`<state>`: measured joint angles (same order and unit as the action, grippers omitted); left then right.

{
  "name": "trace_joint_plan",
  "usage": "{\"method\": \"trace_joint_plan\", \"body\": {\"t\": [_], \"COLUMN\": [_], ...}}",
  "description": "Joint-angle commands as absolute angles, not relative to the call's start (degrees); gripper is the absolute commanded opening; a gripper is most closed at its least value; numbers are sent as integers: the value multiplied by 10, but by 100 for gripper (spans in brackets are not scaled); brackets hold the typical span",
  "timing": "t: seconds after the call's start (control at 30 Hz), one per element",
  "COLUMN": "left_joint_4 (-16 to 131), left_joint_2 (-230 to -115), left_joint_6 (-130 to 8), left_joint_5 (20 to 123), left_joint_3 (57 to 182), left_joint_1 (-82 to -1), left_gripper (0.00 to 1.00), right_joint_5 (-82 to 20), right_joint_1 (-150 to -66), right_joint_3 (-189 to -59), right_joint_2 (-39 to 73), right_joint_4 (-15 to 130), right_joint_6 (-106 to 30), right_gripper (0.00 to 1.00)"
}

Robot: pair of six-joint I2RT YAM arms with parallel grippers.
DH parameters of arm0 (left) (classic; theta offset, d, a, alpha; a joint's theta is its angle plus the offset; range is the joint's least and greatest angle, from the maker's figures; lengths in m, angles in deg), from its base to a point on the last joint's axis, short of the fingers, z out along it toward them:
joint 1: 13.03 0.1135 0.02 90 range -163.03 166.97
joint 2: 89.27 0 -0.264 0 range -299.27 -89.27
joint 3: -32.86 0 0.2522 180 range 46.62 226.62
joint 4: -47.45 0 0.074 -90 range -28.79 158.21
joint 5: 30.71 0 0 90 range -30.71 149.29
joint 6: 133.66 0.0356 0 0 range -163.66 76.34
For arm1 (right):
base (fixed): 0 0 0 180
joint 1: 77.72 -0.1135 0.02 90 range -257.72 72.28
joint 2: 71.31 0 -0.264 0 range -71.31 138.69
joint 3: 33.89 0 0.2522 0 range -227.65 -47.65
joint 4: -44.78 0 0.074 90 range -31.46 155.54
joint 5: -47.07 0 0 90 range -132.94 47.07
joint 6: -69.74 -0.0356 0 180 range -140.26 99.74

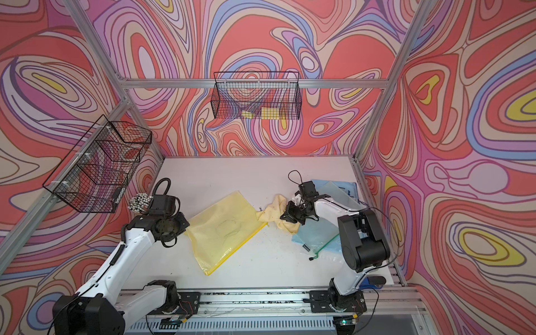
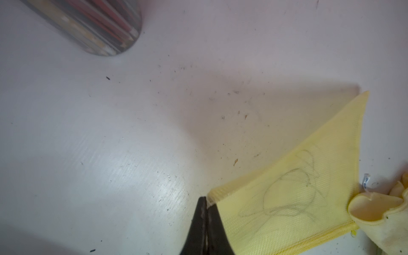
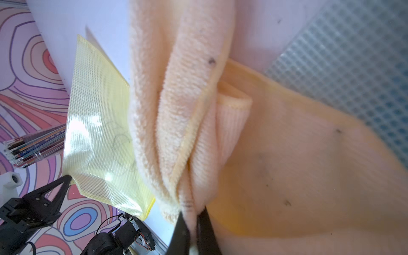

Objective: Wipe the document bag
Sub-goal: Adjust the document bag at the center of the board.

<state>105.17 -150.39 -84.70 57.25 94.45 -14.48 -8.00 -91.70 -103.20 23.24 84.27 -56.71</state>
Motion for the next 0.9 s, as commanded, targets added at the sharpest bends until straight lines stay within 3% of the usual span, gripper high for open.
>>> {"method": "trace_joint_plan", "body": {"t": [0.0,0.33,0.47,0.6,0.87], "left_joint_4": [1118,1162,1151,1116,1000], "left_joint_2": [-1492,-1448,-1442,-1435,-1354], "left_joint_6": [-824,-763,-720,-700,-719], "left_joint_5": [544,480,557,674,841], "left_joint_3": [992,1178,1226,1184,1016], "left_joint_1": [-113,-80,-81,-96,-201], "left_gripper": [0,0,0,0,0], "right_joint_5": [-84,-100,-98,-95,-95], "right_joint_1": [-919,-919,-919,-919,-919], "right_joint_3": [-1040,-994,-980,-983,-993], "right_joint_2": [193,125,125,128,115], "right_joint_4": [867,877,863,860,878], "right_joint_6": [-557,-552,-558,-558,-552], "right_gripper": [0,0,0,0,0]}}
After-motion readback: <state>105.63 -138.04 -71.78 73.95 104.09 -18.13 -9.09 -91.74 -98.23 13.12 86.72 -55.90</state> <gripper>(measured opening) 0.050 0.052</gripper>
